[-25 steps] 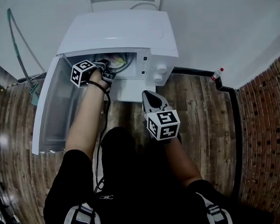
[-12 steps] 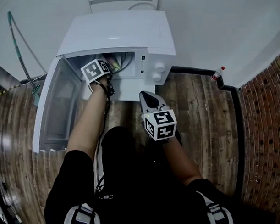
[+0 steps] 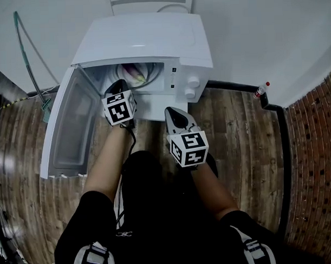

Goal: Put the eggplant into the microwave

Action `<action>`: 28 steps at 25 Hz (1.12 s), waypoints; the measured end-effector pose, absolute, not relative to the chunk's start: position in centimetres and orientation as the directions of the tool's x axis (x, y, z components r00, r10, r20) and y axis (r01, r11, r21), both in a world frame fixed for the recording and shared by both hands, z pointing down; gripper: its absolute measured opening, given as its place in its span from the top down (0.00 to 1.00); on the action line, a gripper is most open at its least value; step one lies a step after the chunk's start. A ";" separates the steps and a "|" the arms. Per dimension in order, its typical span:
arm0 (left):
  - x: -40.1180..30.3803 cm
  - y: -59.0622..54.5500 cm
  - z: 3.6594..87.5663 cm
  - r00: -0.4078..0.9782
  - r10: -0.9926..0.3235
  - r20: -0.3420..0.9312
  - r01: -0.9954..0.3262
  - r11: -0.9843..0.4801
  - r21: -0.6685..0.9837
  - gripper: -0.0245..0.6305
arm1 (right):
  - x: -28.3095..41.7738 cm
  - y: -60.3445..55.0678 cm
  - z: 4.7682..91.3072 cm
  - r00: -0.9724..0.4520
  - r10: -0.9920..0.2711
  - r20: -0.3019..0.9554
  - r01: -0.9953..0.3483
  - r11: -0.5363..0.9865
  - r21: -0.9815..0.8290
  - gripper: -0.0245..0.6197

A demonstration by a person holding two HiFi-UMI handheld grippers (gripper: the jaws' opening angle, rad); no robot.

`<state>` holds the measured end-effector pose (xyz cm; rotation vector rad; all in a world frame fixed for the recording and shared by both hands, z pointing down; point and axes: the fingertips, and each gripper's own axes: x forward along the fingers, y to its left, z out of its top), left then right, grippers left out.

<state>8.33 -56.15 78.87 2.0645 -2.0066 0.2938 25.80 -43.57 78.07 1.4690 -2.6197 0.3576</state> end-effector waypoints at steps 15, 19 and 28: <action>12.0 -47.7 64.4 0.268 -0.954 0.133 -0.948 -0.237 0.212 0.97 | 20.1 -47.1 64.8 -0.595 -0.803 0.028 -0.795 0.583 -0.169 0.95; 12.4 -46.3 50.4 0.270 -0.954 0.130 -0.956 -0.249 0.157 0.97 | 20.4 -46.2 51.6 -0.574 -0.818 0.026 -0.812 0.564 -0.151 0.95; 13.6 -41.0 26.9 0.303 -0.927 0.220 -0.947 -0.266 0.180 0.97 | 23.3 -42.9 24.4 -0.505 -0.861 0.061 -0.860 0.496 -0.119 0.95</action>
